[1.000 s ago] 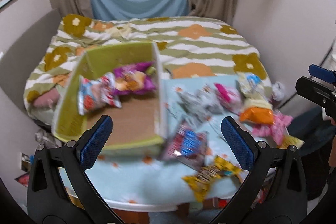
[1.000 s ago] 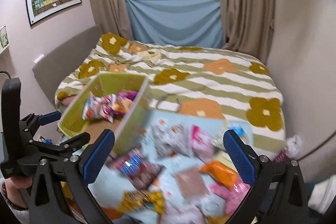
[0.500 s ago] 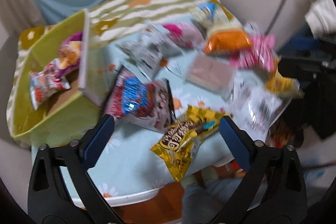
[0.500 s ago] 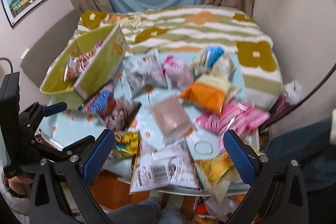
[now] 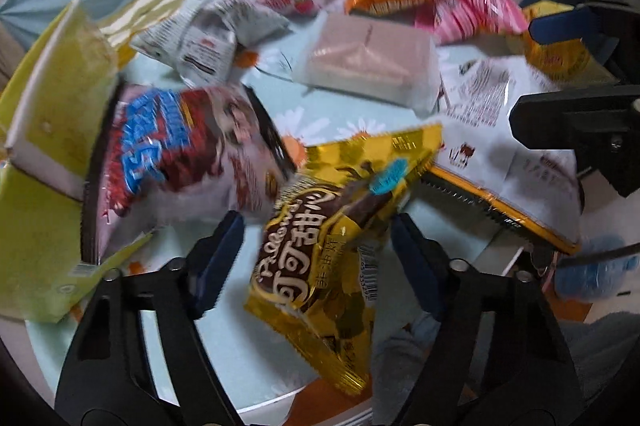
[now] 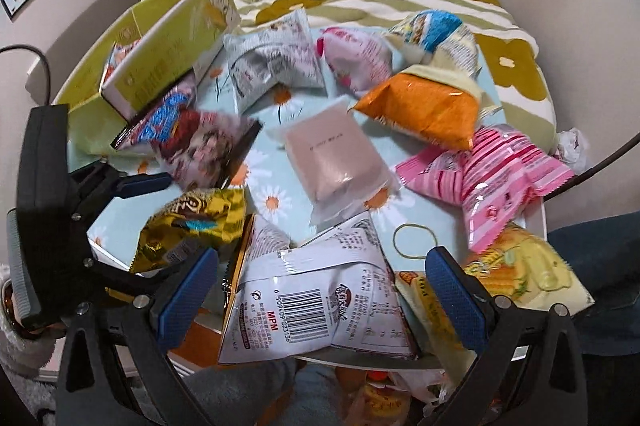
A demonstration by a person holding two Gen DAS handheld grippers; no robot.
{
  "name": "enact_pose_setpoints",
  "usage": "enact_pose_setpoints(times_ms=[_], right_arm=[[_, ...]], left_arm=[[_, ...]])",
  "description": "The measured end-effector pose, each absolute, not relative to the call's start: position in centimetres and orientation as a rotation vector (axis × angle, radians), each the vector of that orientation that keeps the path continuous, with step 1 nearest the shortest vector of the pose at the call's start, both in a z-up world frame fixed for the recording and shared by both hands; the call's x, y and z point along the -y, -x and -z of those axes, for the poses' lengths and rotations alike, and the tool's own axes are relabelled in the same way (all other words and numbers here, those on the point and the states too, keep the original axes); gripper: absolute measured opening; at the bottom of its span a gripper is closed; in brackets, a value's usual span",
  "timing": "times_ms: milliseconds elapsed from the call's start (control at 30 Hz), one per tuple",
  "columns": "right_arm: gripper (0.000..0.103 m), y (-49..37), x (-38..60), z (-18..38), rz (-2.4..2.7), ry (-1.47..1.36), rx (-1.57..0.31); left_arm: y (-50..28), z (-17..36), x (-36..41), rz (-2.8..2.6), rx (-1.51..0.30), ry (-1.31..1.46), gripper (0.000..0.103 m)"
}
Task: Organize snacks
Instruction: 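Grasp the white MPM bag with the right gripper while the left grasps the yellow Pillows bag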
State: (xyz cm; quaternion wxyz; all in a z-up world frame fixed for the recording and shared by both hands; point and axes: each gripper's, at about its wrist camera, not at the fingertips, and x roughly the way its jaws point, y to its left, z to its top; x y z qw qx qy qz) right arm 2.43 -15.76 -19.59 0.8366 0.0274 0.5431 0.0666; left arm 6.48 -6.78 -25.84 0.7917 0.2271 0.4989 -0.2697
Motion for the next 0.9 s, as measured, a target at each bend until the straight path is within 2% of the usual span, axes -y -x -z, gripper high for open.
enact_pose_setpoints(times_ms=[67, 133, 433, 900], right_arm=[[0.103, -2.5, 15.7, 20.0, -0.143, -0.054, -1.16], [0.103, -2.6, 15.6, 20.4, -0.145, -0.053, -1.169], [0.103, -2.8, 15.1, 21.8, -0.153, -0.031, -1.208], [0.103, -3.5, 11.8, 23.8, -0.192, 0.224, -1.229]], left_arm=[[-6.5, 26.6, 6.9, 0.588, -1.099, -0.496, 0.061], [-6.4, 27.1, 6.7, 0.593, -1.116, -0.489, 0.056], [-6.7, 27.0, 5.8, 0.594, -1.135, -0.47, 0.052], [-6.6, 26.9, 5.4, 0.569, -1.139, -0.469, 0.05]])
